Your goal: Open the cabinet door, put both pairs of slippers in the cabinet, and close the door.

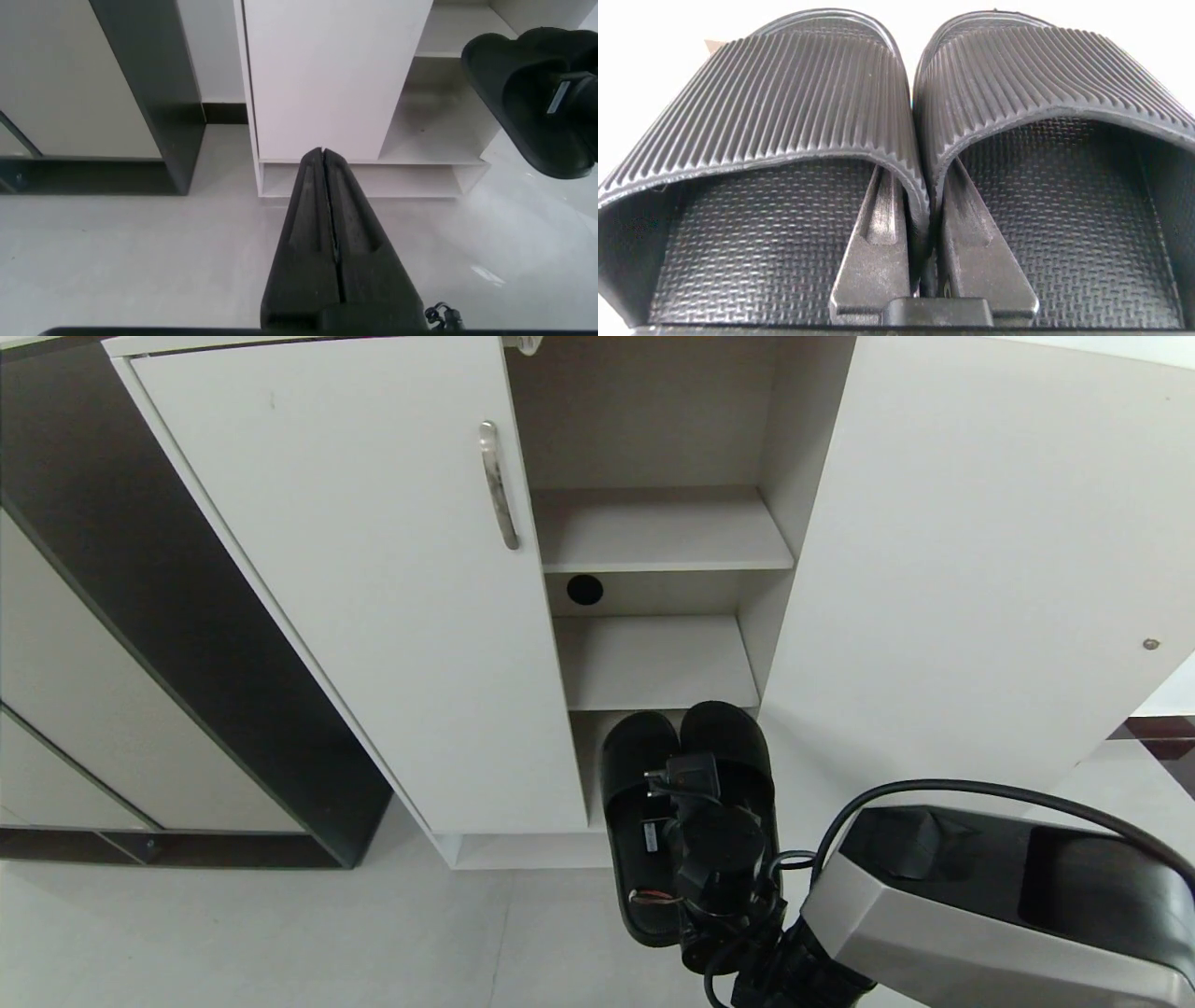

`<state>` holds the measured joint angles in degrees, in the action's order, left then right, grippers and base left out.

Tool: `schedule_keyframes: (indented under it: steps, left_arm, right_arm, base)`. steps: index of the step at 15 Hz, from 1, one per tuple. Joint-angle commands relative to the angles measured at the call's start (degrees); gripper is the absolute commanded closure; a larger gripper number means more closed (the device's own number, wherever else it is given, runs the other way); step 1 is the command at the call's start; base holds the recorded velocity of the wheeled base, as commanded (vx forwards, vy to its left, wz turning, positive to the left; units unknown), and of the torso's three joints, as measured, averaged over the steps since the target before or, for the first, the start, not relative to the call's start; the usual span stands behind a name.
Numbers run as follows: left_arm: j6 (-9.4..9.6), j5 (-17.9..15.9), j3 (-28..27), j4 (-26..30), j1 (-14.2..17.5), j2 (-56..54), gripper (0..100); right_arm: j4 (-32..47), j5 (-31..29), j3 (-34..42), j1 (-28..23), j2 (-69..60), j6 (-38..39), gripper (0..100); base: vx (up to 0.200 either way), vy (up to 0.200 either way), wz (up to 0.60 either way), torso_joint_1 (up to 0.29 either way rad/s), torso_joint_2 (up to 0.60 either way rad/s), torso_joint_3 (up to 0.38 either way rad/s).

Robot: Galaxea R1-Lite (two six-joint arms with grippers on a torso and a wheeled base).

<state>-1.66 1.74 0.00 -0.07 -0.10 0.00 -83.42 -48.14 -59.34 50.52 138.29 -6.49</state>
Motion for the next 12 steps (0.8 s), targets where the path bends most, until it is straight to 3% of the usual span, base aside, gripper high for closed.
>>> schedule_keyframes:
  steps: [1,3,12]
  left_arm:
    - [-0.01,0.01,0.0,-0.01,0.01,0.09,100]
    - [-0.01,-0.16,0.0,-0.01,0.01,0.09,100]
    - [-0.01,-0.25,0.0,-0.01,0.01,0.09,100]
  right_arm:
    - [0.01,-0.02,-0.07,-0.07,0.31,-0.02,100]
    - [0.1,-0.02,-0.6,-0.33,0.58,-0.02,100]
    - [0.45,0.06,-1.92,-0.68,1.28,-0.02,100]
  base:
    - [0.0,0.0,0.0,0.0,0.0,0.0]
    - [0.0,0.0,0.0,0.0,0.0,0.0]
    - [0.2,0.0,0.0,0.002,0.0,0.002]
